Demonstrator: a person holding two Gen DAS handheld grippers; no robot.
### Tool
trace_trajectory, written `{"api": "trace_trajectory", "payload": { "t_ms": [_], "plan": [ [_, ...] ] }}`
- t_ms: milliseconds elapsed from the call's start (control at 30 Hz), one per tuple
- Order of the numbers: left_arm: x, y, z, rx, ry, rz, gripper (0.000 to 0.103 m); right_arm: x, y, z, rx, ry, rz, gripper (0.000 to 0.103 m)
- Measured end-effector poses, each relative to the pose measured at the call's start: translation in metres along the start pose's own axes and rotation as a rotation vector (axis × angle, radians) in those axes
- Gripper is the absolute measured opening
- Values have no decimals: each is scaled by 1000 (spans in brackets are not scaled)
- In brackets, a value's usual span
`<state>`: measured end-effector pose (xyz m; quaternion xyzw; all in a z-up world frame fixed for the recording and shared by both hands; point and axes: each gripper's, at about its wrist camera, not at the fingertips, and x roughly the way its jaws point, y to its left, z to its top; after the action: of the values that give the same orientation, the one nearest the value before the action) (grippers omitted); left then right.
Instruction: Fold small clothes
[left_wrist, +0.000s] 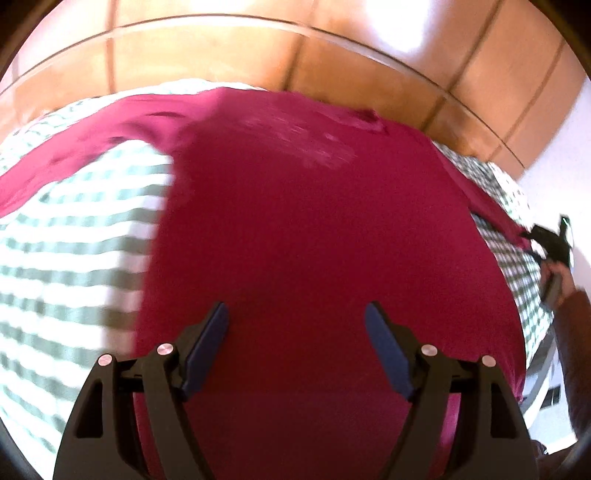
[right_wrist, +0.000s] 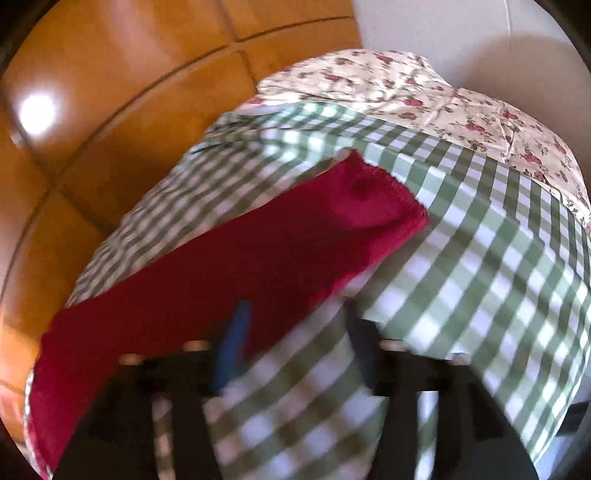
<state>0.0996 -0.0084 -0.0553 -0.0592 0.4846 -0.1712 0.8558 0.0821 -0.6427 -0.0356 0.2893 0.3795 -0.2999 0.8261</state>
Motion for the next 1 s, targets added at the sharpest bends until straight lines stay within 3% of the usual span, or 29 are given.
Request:
{"api": "trace_trajectory", "payload": {
  "t_ms": [200,300,433,467,533,600,767,867,933,1000],
  "plan": [
    [-29,49,-22,-93,-24,77,76,-40,53,-82,-197,188,274,59],
    [-37,61,-37,-104,-6,79,76,-58,78,-134,-293,296,400,59],
    [-38,62,-56,-66,30,44,71,-81,93,-187,-383,372,459,59],
    [-37,61,-60,-56,44,35,64,-88,94,-198,-407,380,461,56],
    [-33,59,-65,-39,59,20,48,-97,96,-213,-439,402,463,37],
    [-31,57,-69,-26,69,-13,12,-102,99,-221,-495,398,432,10],
    [-42,49,-74,23,46,-42,9,-125,102,-218,-578,331,410,8],
    [-40,48,-83,29,82,-63,9,-118,92,-224,-612,368,363,8],
    [-35,48,-85,33,96,-46,12,-112,87,-226,-613,396,365,8],
    [-39,51,-79,17,78,-43,27,-109,84,-216,-543,410,406,13]
  ]
}}
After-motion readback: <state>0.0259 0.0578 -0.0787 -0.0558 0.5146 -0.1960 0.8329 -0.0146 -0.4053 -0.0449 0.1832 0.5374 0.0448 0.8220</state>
